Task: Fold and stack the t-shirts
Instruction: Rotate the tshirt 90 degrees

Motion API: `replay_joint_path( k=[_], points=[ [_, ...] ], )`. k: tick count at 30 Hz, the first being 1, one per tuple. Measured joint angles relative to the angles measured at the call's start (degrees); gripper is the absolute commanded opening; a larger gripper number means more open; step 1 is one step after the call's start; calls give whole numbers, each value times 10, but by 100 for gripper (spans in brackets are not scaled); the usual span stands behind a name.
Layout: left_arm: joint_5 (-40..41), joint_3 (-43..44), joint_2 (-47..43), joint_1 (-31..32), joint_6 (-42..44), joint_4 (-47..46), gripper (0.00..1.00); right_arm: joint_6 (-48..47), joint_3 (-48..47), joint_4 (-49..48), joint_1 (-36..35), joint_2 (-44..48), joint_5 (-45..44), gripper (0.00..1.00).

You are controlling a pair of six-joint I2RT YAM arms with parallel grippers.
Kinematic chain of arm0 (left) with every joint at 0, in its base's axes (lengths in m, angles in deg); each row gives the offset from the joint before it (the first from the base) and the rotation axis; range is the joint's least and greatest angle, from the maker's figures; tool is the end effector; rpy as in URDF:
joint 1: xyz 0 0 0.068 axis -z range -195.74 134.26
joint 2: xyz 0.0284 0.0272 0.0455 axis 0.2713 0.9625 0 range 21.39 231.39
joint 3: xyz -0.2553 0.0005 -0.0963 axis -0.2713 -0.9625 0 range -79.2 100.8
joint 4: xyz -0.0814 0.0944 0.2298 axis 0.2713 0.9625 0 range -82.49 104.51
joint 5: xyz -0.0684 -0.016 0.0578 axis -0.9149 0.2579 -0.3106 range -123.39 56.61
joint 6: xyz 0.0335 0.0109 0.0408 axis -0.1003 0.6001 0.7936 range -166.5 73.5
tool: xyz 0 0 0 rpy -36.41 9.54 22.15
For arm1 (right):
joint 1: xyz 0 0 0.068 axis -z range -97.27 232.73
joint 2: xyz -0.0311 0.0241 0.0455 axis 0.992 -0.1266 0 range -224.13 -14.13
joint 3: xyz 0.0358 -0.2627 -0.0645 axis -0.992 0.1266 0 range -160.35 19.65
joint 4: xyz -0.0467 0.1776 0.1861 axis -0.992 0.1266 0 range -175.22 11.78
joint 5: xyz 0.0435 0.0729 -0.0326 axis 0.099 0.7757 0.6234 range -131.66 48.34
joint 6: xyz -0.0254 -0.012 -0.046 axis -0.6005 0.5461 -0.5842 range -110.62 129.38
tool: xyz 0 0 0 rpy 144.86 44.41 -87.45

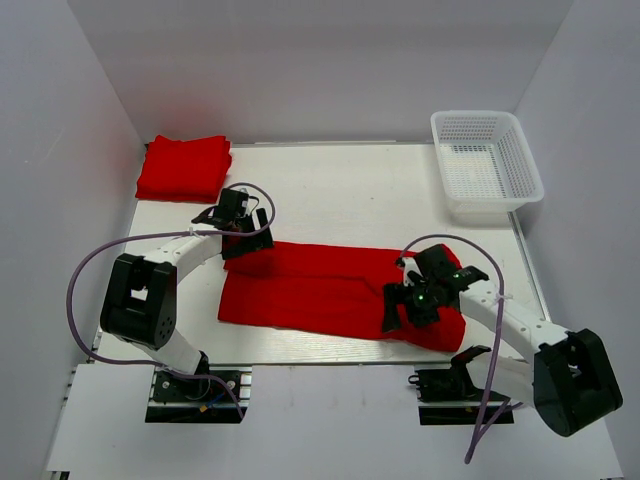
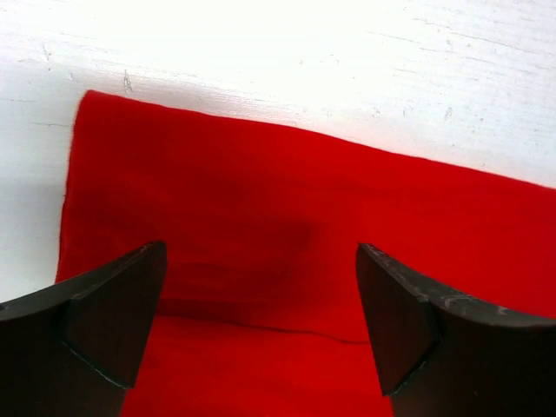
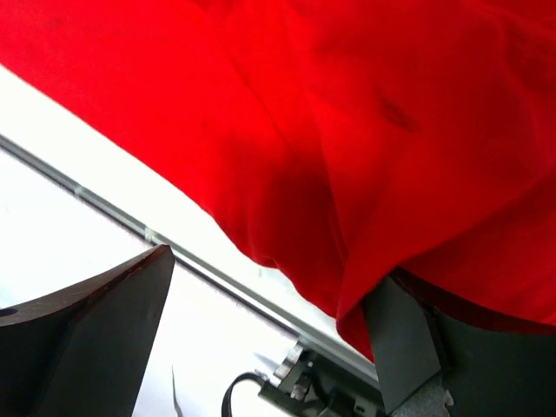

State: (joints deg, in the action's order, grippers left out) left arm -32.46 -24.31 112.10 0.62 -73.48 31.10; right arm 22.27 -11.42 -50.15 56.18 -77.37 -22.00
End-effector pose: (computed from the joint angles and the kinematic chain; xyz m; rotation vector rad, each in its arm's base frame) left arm 0.3002 -0.0876 0.1884 -0.2489 2.6171 -0.2456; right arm 0.1574 0.0921 0.1705 -0.4319 2.7804 0.6497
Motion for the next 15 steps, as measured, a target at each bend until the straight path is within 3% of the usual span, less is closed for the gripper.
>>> replay_joint_path(
  k=[8,15],
  points=[
    [4,0,1,0,0,2,100,8,-9,27,-52,20,-39,90],
    [4,0,9,0,2,5,100,18,-24,-15,-77,7,-50,90]
  ],
)
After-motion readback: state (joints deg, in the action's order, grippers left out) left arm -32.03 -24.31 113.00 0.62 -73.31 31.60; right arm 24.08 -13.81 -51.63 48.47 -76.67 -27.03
